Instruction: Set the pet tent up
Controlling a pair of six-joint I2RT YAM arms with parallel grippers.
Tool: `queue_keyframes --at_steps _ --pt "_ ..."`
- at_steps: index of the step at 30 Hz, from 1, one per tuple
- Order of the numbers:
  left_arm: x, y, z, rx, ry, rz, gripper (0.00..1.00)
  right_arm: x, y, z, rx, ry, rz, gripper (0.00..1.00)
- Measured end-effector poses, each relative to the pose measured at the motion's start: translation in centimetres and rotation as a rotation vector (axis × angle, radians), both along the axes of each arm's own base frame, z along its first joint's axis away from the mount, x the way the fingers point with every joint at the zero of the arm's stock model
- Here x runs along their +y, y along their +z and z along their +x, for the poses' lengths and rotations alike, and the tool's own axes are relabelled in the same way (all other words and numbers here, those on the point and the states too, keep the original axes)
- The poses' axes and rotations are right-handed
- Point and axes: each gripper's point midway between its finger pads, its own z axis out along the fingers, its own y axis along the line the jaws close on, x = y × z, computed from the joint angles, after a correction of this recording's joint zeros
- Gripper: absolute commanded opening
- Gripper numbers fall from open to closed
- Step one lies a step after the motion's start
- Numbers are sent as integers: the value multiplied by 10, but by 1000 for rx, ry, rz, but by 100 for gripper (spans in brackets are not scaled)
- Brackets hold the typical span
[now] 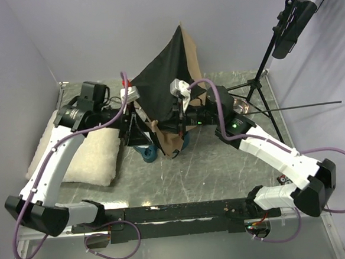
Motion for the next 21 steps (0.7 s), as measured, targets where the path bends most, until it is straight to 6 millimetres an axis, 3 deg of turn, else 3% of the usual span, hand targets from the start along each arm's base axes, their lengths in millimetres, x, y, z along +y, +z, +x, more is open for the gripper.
queue_keyframes --at_steps 4,6,12,15,21 --pt "30 -8 21 -60 134 31 88 -9 12 -18 -44 39 27 0" --pt "55 -6 39 -97 234 31 88 -14 15 -24 -59 47 35 0" --pt "130 3 88 -199 520 43 88 -29 3 -41 -86 63 25 0" --pt "148 -2 106 -233 585 65 88 -38 1 -49 -108 58 25 0" --pt "158 -37 135 -259 563 99 88 -54 -6 -60 -146 30 21 0"
